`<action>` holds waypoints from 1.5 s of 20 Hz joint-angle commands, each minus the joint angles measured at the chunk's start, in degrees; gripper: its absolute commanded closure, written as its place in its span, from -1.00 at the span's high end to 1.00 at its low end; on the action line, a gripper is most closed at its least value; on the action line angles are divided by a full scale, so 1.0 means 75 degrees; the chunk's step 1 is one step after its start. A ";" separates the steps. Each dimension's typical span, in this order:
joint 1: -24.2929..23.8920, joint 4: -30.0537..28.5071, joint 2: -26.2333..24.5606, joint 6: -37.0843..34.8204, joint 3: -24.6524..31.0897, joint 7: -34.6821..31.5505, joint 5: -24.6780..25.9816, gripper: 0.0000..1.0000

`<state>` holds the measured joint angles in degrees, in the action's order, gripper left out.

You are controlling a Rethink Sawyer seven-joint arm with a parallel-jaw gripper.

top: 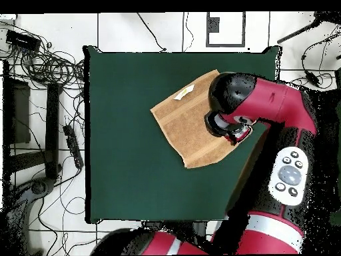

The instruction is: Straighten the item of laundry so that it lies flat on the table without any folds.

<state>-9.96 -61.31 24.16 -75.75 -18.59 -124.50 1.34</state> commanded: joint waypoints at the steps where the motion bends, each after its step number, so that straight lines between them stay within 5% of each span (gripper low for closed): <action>1: -0.0118 -0.1277 -0.0239 0.0397 0.1842 0.0937 -0.0601 1.00; 15: -0.0070 -0.1253 -0.1022 0.1704 0.2230 -0.0001 -0.0443 1.00; 23: 0.0126 -0.0902 -0.1400 0.1418 0.2453 -0.0531 -0.0669 1.00; 30: 0.0386 0.0422 -0.2316 0.0559 0.2177 -0.1608 -0.0752 1.00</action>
<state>-10.97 -60.90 13.31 -66.23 -7.24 -124.50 -1.38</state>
